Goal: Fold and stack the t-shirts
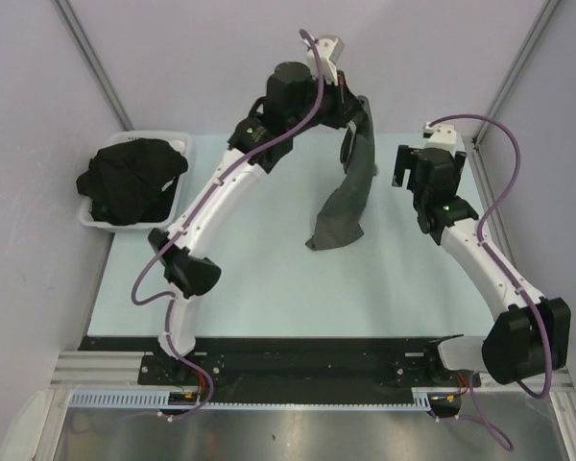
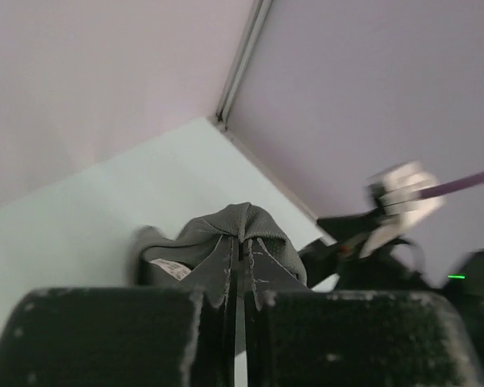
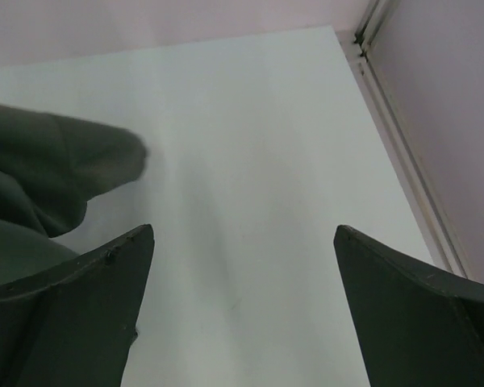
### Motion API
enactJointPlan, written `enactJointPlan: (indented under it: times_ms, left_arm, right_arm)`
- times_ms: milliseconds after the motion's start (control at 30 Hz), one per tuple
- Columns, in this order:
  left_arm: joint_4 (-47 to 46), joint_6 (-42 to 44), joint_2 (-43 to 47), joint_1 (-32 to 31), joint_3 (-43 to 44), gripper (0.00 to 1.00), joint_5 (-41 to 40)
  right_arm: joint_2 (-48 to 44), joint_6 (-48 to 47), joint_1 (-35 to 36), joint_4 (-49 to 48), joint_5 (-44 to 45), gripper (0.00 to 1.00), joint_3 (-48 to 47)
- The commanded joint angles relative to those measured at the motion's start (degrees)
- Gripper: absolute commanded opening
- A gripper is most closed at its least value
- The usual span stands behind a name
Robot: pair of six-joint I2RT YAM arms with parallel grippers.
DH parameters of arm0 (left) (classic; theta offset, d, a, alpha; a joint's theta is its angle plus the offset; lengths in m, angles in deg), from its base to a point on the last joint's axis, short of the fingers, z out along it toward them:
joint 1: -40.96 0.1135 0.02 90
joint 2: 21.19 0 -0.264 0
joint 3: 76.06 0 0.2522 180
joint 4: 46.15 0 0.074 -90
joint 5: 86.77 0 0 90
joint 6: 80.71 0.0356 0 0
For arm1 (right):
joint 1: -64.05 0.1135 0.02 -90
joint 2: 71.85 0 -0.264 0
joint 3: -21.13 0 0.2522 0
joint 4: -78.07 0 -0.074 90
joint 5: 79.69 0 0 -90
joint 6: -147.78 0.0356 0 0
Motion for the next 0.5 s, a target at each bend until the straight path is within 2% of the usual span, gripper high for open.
enactJointPlan:
  times_ms: [0, 100, 200, 467]
  left_arm:
    - [-7.4, 6.2, 18.7, 0.9, -1.3, 0.00, -1.0]
    - [-9.7, 12.2, 27.5, 1.0, -7.7, 0.00, -10.0]
    - [-10.3, 16.8, 31.8, 1.0, -7.3, 0.00, -15.4]
    - [-8.6, 18.3, 32.3, 1.0, -5.5, 0.00, -18.5]
  right_arm:
    - [2.6, 1.4, 1.5, 2.7, 1.2, 1.00, -2.2]
    - [3.4, 1.5, 2.6, 1.6, 1.7, 1.00, -2.3]
    - [3.9, 1.9, 2.9, 1.2, 1.7, 1.00, -2.4]
    - [4.7, 1.3, 3.4, 0.8, 1.4, 1.00, -2.5]
